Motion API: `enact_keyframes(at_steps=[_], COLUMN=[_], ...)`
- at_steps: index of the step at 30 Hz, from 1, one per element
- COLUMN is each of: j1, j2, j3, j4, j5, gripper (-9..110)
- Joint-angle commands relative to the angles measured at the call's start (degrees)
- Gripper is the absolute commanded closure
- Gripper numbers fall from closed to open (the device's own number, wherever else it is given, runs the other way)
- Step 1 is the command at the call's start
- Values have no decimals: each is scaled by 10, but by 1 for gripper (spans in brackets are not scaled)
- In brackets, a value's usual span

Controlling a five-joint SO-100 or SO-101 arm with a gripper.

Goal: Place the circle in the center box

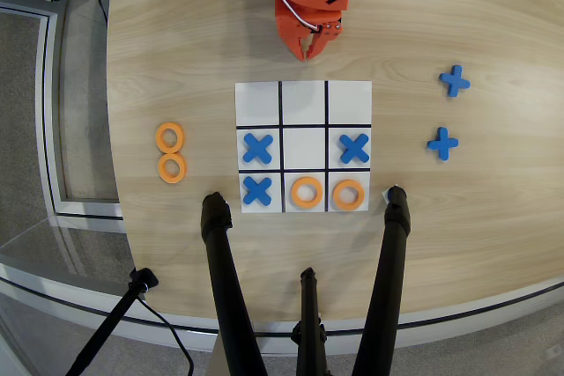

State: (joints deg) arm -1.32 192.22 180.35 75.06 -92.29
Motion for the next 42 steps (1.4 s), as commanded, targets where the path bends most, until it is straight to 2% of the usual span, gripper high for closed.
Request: enact_keyframes(at_steps=[1,18,35,42], j1=[-24,-20,54,88], j2=[2,-26,-328,-475], j3=[32,15,-341,-478], j4=[1,2,9,-30], j5=[4,7,40,79], gripper=[97,91,89,89])
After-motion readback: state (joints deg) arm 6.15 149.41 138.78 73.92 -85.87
